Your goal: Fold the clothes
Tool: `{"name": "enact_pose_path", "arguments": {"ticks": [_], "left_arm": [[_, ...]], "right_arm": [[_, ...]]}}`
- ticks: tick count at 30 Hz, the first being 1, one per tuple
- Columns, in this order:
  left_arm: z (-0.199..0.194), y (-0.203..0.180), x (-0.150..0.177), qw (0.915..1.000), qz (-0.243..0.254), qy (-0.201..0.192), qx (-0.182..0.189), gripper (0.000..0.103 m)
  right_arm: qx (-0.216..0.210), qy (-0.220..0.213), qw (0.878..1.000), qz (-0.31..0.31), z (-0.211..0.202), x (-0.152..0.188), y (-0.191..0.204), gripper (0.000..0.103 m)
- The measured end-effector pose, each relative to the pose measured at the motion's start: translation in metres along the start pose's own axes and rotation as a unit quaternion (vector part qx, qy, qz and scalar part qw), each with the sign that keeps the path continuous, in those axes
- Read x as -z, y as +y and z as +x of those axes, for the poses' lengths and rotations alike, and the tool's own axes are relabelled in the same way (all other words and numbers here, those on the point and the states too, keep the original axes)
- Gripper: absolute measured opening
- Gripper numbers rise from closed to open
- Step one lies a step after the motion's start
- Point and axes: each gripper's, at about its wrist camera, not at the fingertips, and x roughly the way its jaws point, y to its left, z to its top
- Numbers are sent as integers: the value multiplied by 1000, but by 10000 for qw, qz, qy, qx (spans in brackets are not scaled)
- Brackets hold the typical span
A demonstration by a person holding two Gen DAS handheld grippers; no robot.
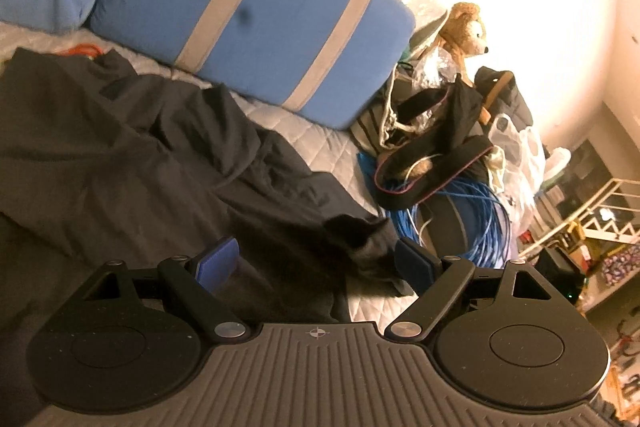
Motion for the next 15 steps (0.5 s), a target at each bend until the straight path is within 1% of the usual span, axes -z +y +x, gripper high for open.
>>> {"name": "enact_pose_path", "arguments": {"ticks": [7, 13, 15], "left_arm": [[12, 14, -7, 9982, -537, 224, 134, 86], [39, 22, -12, 9909, -1169, 551, 373, 86], [53, 28, -11, 9848, -1502, 723, 481, 86]], "right_arm": [[-119, -56, 9998, -163, 5, 4, 17, 18], [-153, -155, 9994, -261, 1, 8, 25, 18], [-171, -185, 9993, -277, 0, 9, 27, 18]]}}
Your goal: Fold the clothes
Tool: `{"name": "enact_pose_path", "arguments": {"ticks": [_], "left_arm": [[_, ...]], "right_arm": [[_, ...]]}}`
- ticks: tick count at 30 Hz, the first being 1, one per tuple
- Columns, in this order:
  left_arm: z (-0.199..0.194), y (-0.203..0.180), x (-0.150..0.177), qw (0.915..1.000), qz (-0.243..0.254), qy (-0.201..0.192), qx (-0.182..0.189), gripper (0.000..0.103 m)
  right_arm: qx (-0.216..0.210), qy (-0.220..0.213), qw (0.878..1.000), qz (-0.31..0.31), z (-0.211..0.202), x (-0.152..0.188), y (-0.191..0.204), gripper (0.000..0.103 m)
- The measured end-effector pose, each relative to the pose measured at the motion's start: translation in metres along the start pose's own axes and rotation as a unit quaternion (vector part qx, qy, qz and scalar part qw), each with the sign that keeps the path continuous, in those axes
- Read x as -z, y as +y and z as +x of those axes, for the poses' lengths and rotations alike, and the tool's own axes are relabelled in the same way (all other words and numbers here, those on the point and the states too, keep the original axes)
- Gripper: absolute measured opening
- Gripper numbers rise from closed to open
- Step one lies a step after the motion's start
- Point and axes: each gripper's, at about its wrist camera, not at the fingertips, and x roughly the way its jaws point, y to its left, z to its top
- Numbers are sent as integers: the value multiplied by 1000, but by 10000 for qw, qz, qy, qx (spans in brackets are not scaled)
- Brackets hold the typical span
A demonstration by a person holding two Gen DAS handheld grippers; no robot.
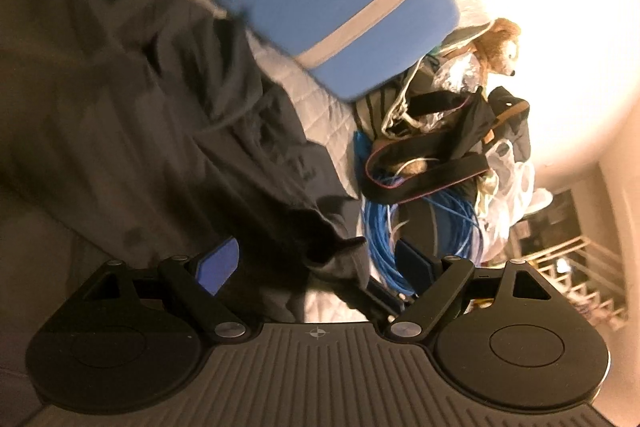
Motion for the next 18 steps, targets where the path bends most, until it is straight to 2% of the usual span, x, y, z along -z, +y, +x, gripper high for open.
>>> {"name": "enact_pose_path", "arguments": {"ticks": [3, 8, 14, 16, 18], "left_arm": [[19, 14, -1, 9976, -631, 232, 187, 86], [41, 29, 2, 9903, -1243, 442, 440, 85], [64, 46, 5, 9769, -1905, 653, 722, 82], [64, 46, 6, 9767, -1887, 683, 759, 60], [63, 45, 5, 9779, -1814, 733, 742, 47]], "right_arm": [[-26, -48, 10000, -26, -2, 3, 2, 18], [-35, -178, 9996, -218, -5, 8, 10, 18], [-34, -302, 9974, -654, -7, 15, 25, 18], [-18, -330, 9964, -782, -8, 17, 28, 18], [-18, -336, 9960, -834, -8, 18, 30, 18]]}}
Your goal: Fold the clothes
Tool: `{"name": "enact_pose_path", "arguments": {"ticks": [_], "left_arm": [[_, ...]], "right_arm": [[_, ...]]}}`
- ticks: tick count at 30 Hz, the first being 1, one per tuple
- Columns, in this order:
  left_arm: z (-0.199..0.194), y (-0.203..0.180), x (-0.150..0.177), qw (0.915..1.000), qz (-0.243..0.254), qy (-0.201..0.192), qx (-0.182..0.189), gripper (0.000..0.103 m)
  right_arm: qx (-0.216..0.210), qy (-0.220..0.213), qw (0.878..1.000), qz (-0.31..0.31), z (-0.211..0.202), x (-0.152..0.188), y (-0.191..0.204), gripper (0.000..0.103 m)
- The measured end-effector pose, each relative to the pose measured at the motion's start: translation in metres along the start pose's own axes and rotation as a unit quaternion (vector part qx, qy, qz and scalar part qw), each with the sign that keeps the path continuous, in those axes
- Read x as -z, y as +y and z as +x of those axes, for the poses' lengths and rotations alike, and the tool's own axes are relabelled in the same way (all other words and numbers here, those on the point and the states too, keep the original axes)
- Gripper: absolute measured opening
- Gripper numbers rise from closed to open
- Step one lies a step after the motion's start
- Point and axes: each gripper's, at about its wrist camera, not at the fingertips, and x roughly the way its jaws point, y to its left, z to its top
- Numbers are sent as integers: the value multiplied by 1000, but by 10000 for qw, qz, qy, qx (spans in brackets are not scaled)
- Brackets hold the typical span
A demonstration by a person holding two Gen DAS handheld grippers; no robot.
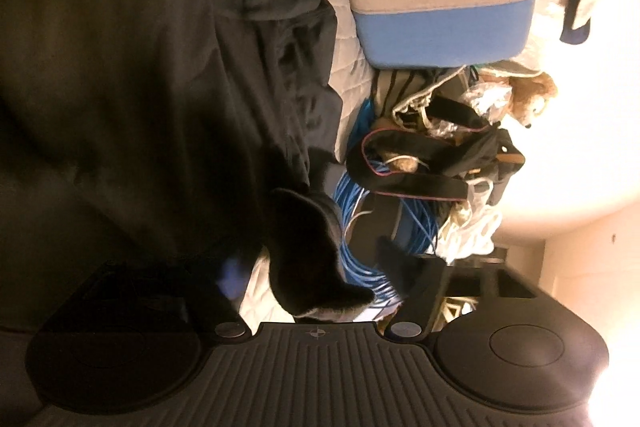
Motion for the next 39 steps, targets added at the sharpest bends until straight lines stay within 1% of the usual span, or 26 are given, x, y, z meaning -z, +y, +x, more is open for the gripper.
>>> {"name": "enact_pose_path", "arguments": {"ticks": [1, 2, 3, 4, 6, 7, 9, 10, 11, 12, 14, 16, 20, 22, 24, 26, 32, 39], "left_arm": [[0, -2, 0, 10000, 40, 11, -20, 38], [-1, -3, 0, 10000, 88, 0, -43, 33], [-2, -4, 0, 9999, 143, -10, -73, 21], [-3, -6, 0, 9997, 215, -21, -113, 14], [-6, -12, 1, 9990, 392, -77, -190, 8], [-8, -15, 2, 9985, 503, -124, -202, 7], [-11, -23, 4, 9969, 727, -202, -218, 6], [-14, -27, 5, 9959, 838, -237, -235, 6], [-16, -32, 7, 9945, 972, -287, -258, 6], [-18, -37, 8, 9930, 1098, -338, -284, 5], [-23, -45, 10, 9903, 1289, -417, -296, 5], [-28, -52, 11, 9885, 1411, -479, -276, 5], [-41, -65, 12, 9844, 1627, -619, -249, 5], [-47, -72, 13, 9822, 1734, -689, -236, 5], [-53, -78, 14, 9797, 1841, -759, -224, 5], [-60, -85, 14, 9771, 1948, -830, -211, 5], [-81, -104, 15, 9694, 2204, -1073, -134, 5], [-111, -123, 13, 9628, 2287, -1434, 67, 5]], "right_arm": [[6, -4, 10000, -22, 0, 0, 0, 18], [10, -9, 10000, -40, 0, 1, 1, 18], [0, -15, 10000, -35, 0, 1, 1, 18], [-8, -21, 10000, -34, -1, 1, 1, 18], [-25, -31, 10000, -71, -1, 2, 1, 18], [-36, -35, 9999, -96, -1, 3, 2, 19], [2, -51, 9999, -152, -2, 3, 4, 22], [42, -61, 9998, -182, -3, 4, 5, 32], [82, -71, 9997, -212, -3, 4, 6, 34], [120, -80, 9996, -243, -4, 4, 7, 48], [210, -89, 9992, -316, -5, 5, 8, 56], [336, -104, 9985, -408, -6, 6, 9, 72], [551, -65, 9962, -678, -4, 10, 12, 82], [692, 11, 9943, -810, 1, 14, 11, 92], [840, 102, 9929, -842, 8, 18, 8, 94], [1033, 169, 9915, -772, 14, 22, 3, 99], [1371, 329, 9881, -606, 27, 33, -13, 100], [1478, 442, 9877, -242, 39, 37, -32, 101]]}}
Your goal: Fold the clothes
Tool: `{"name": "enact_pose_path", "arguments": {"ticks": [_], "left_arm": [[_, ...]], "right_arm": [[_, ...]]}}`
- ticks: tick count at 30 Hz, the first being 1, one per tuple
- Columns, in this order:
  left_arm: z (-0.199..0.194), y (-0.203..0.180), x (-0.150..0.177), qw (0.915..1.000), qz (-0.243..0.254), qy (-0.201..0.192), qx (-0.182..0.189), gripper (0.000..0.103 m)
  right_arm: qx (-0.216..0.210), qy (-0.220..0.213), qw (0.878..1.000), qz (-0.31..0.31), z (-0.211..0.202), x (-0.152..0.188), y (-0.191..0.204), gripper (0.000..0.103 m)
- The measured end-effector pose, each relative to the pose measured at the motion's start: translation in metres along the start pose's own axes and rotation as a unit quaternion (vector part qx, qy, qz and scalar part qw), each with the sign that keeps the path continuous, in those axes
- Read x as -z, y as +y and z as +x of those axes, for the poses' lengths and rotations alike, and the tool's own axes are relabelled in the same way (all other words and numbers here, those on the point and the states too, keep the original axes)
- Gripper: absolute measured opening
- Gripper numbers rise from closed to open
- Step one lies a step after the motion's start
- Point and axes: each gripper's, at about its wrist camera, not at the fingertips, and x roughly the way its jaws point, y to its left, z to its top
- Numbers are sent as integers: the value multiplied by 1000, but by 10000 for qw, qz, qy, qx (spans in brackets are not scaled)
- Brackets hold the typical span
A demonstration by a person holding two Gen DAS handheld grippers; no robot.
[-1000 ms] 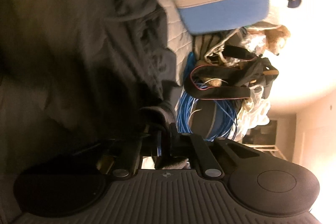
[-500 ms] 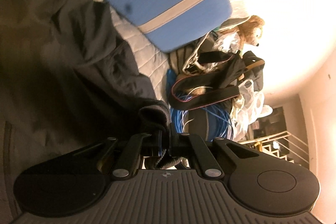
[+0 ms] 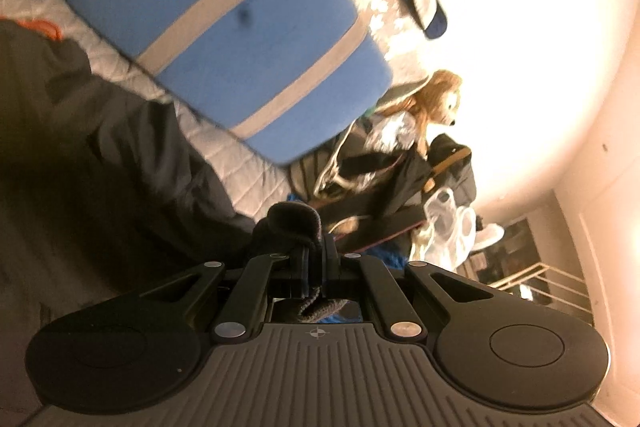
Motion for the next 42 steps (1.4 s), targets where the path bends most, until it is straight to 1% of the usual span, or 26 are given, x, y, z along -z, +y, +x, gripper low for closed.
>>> {"name": "enact_pose_path", "arguments": {"ticks": [2, 7, 12, 16, 21, 26, 30, 34, 37, 42], "left_arm": [[-5, -3, -4, 10000, -1, -88, 32, 5], [-19, -12, -13, 9994, 38, -288, 181, 5], [-31, -20, -21, 9980, 57, -479, 401, 5], [-40, -24, -26, 9969, 64, -616, 487, 5], [-51, -24, -32, 9952, 54, -779, 584, 5], [-59, -25, -40, 9930, -75, -948, 699, 5], [-63, -29, -47, 9913, -151, -1068, 753, 5], [-66, -32, -54, 9894, -227, -1188, 808, 5], [-69, -35, -59, 9879, -269, -1280, 838, 5], [-66, -44, -70, 9869, -201, -1418, 737, 5]], "right_arm": [[14, 14, 10000, 94, 4, 0, -3, 101], [56, 26, 9999, 107, 16, -2, -5, 101], [232, 2, 9992, 322, 33, -7, -17, 101], [299, -32, 9975, 642, 43, -16, -38, 101], [327, -96, 9925, 1176, 48, -33, -72, 103], [377, -106, 9882, 1479, 51, -45, -98, 103], [319, -84, 9863, 1619, 51, -48, -108, 103], [87, -77, 9821, 1882, 52, -47, -115, 103], [-88, -94, 9831, 1826, 51, -45, -108, 103], [-337, -43, 9931, 1118, 53, -40, -76, 103]]}}
